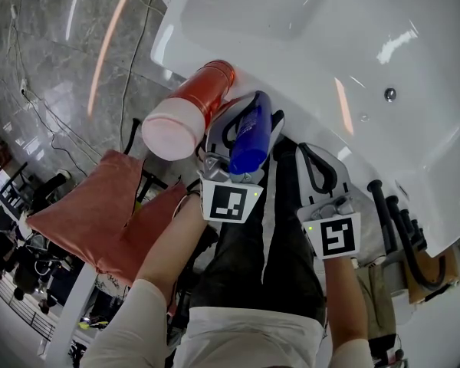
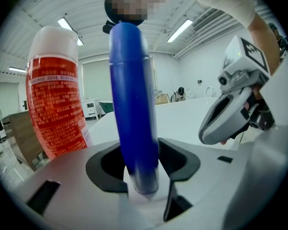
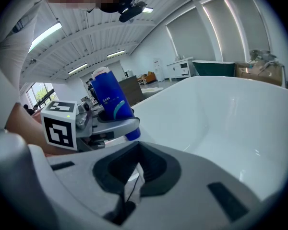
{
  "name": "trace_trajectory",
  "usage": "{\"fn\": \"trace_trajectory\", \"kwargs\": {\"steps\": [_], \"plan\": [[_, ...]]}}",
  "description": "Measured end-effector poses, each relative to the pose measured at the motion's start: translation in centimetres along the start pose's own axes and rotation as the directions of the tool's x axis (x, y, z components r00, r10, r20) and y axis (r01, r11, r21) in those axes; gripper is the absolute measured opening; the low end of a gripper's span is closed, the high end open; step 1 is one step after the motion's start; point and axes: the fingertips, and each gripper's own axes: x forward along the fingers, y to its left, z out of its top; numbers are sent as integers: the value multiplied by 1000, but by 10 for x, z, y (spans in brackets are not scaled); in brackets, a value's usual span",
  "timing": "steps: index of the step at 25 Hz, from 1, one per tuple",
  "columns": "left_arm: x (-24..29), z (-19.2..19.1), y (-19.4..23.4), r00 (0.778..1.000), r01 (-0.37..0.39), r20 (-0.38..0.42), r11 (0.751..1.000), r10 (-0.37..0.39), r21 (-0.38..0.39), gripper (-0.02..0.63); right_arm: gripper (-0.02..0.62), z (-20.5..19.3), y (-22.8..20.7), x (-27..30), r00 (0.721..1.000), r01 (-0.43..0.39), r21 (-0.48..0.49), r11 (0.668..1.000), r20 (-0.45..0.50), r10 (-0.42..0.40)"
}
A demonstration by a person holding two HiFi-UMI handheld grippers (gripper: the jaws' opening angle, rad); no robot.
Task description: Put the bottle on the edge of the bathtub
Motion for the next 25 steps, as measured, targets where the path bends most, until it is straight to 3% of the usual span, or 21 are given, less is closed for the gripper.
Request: {"fn": "trace_trajectory", "kwargs": {"steps": [25], "plan": [[-50,-7,10,996,-47,-73,998,44,-45,213,3,10,22,-12,1000,2,-67,998,-18,-3]]}}
